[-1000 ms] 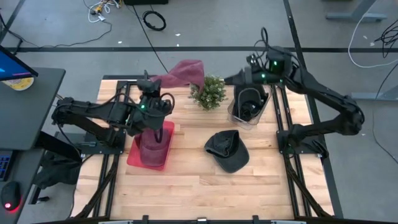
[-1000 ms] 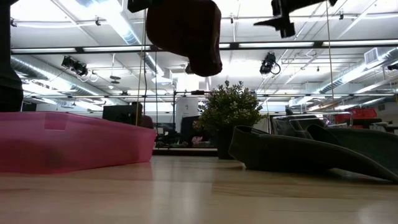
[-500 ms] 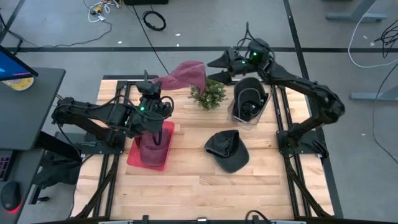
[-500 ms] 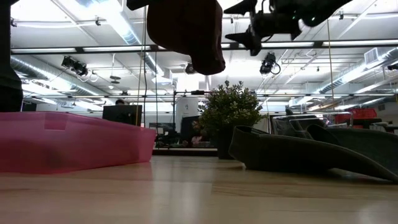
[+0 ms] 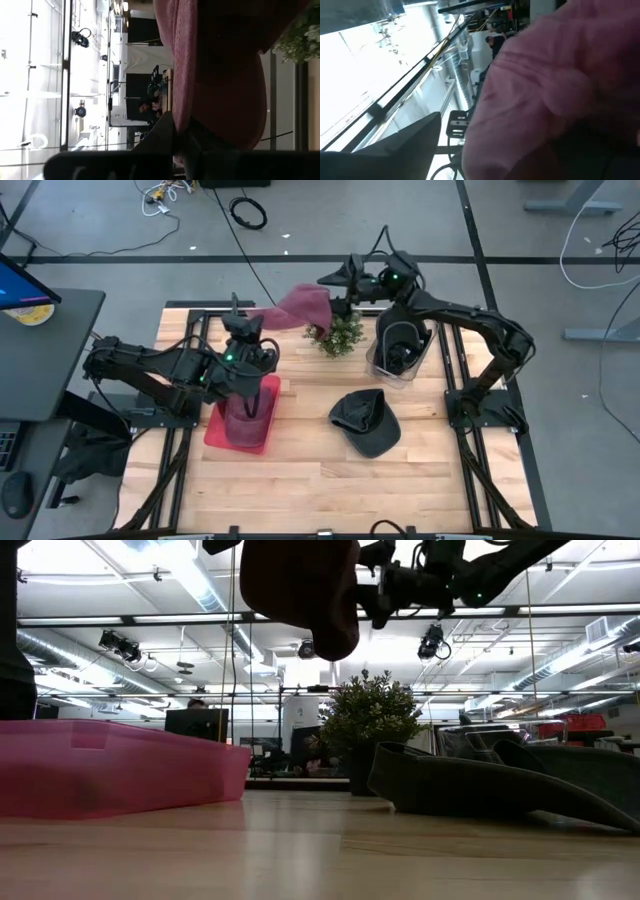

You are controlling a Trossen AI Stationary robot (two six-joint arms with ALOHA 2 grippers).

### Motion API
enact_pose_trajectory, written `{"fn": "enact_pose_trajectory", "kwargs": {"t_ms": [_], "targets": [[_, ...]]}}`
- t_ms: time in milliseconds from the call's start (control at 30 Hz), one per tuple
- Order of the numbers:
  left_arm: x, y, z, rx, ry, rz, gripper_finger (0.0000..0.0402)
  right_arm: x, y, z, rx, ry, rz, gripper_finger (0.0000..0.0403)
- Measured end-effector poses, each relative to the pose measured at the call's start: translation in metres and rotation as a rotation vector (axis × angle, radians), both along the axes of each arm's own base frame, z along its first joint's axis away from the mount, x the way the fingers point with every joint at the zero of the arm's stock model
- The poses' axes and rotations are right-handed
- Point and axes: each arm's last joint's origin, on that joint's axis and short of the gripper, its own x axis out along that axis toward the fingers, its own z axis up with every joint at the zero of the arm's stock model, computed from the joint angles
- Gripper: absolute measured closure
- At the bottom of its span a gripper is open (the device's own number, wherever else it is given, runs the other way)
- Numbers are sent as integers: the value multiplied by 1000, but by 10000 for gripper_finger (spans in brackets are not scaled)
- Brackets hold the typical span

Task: Pick & Place hat
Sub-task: Put the red cap into the red bin

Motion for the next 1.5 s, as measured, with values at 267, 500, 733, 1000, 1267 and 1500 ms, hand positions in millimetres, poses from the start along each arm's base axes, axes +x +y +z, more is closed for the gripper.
{"fn": "enact_pose_trajectory", "kwargs": {"t_ms": [267, 500, 733, 1000, 1267, 1500], "targets": [[0, 0, -1, -5, 9, -10, 390, -6, -4, 12, -10, -112, -54, 206], [0, 0, -1, -2, 6, -4, 390, -10, -7, 17, -89, -166, -77, 389], [0, 0, -1, -58, -124, 2, 368, -14, -5, 22, -133, -187, -99, 397], [0, -3, -1, -197, -344, -36, 263, -28, -5, 35, -184, -211, -143, 401], [-1, -3, 1, -335, -664, -4, 160, -49, 6, 60, -209, -271, -152, 402], [4, -2, -2, -474, -652, -80, 111, -65, 33, 87, -223, -369, -139, 402]]}}
